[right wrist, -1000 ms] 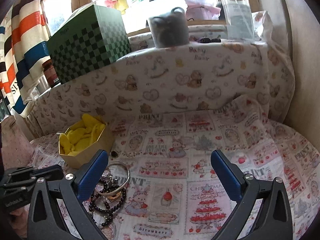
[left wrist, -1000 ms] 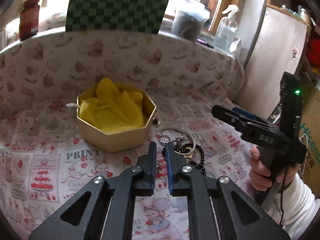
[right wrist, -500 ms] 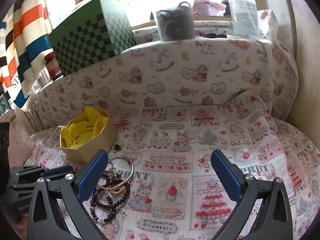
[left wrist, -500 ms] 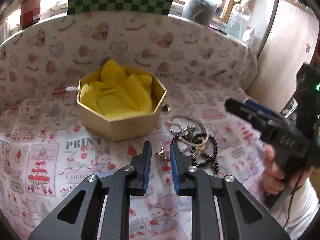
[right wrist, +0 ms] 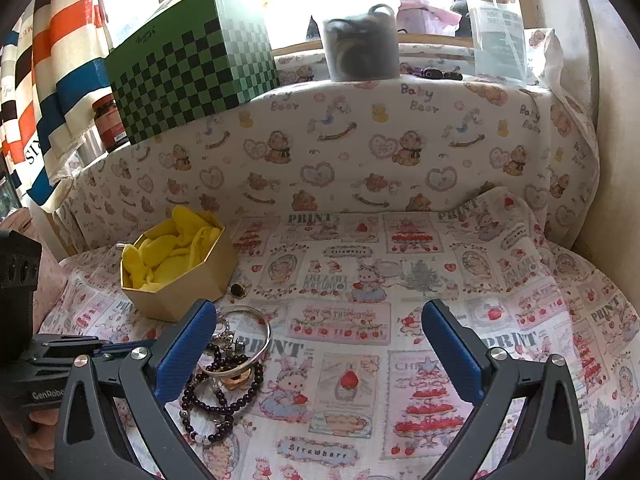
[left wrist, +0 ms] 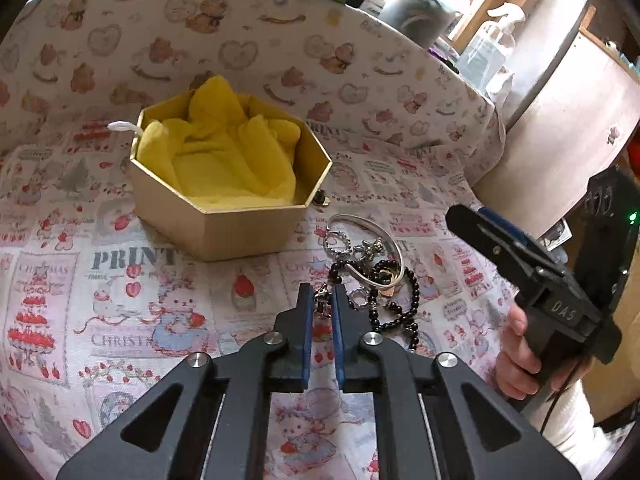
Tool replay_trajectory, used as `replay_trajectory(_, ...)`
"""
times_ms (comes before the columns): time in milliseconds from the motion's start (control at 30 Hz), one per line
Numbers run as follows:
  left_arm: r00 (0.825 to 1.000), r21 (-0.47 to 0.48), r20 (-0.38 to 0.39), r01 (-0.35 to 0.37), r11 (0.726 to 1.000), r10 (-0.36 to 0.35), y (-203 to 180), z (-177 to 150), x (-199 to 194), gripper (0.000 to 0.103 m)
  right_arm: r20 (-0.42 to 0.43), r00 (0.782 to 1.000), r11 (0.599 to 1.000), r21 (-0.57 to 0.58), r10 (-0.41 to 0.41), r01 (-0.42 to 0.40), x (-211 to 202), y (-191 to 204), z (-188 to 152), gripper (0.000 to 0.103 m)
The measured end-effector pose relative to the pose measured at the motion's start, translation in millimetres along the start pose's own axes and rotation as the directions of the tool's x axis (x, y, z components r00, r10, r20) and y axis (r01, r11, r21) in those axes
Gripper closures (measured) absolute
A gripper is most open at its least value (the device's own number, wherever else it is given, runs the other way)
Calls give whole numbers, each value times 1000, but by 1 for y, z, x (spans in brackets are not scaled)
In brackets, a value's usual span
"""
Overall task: Organize jewelry
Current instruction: 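Reach the left gripper into the jewelry pile and grasp a small silver charm, then carry the charm toward the gold box with the left gripper while the right gripper grasps the silver bangle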
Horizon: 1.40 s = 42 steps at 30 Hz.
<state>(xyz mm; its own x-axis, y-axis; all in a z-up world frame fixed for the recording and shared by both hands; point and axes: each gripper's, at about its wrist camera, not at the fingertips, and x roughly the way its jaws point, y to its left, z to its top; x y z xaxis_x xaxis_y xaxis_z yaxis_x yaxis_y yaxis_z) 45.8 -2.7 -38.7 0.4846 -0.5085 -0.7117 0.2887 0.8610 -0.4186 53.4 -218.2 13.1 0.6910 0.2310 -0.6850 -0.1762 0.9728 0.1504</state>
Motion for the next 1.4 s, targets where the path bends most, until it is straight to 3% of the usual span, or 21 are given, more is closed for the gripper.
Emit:
replay_trajectory(100, 999, -5, 43, 0, 1000, 0, 5, -1, -13, 95, -5, 1000, 1000, 11, 6, -6, 0, -4, -1, 0)
replay_trajectory(200, 986, 16, 139, -89, 996, 86, 3, 0, -31, 95, -7, 1000, 1000, 26, 10, -10, 0, -7, -1, 0)
replay_trajectory(233, 971, 19, 199, -140, 990, 133, 2, 0, -39, 95, -8, 1000, 1000, 28, 14, -14, 0, -8, -2, 0)
replay_trajectory(300, 920, 56, 327, -247, 968, 216, -5, -3, -56, 95, -22, 999, 999, 19, 34, -34, 1, -7, -2, 0)
replay_trajectory(367, 866, 67, 433, -306, 950, 249, -10, -8, -71, 95, -55, 995, 996, -11, 84, -85, 3, -3, -2, 0)
replay_trajectory(433, 843, 60, 478, -311, 949, 246, -11, -10, -79, 95, -80, 985, 987, -43, 150, -154, 4, 2, -2, 5)
replay_trajectory(500, 833, 38, 488, -320, 947, 262, -8, -7, -80, 95, -85, 980, 978, -88, 179, -187, 0, 7, -2, 7)
replay_trajectory(667, 829, 17, 474, -346, 938, 297, -2, -3, -74, 95, -74, 968, 956, -153, 241, -250, -11, 14, 5, 10)
replay_trajectory(767, 840, -5, 447, -340, 940, 306, 3, 0, -68, 95, -172, 951, 935, -208, 256, -289, 1, 28, 6, 10)
replay_trajectory(833, 842, -22, 441, -335, 942, 310, 6, -2, -70, 95, -206, 955, 928, -262, 213, -264, 10, 39, 4, 11)
replay_trajectory(900, 844, -37, 439, -326, 945, 308, 9, -2, -72, 95, -188, 976, 937, -310, 105, -161, 17, 48, 3, 19)
replay_trajectory(967, 836, -39, 450, -334, 942, 315, 11, -1, -74, 95, -208, 973, 936, -314, 97, -160, 23, 52, 2, 21)
replay_trajectory(1067, 780, -28, 497, -423, 906, 380, 11, 0, -78, 95, -232, 968, 937, -304, 100, -170, 30, 58, 1, 21)
replay_trajectory(1200, 788, -44, 490, -405, 913, 373, 17, 2, -81, 95, -251, 966, 943, -300, 67, -143, 40, 63, -3, 21)
replay_trajectory(1300, 782, -46, 495, -411, 911, 378, 17, 3, -82, 95, -271, 962, 942, -309, 47, -133, 49, 65, -6, 21)
replay_trajectory(1400, 791, -54, 491, -391, 919, 365, 19, 4, -85, 95, -292, 955, 942, -302, 56, -148, 56, 64, -6, 21)
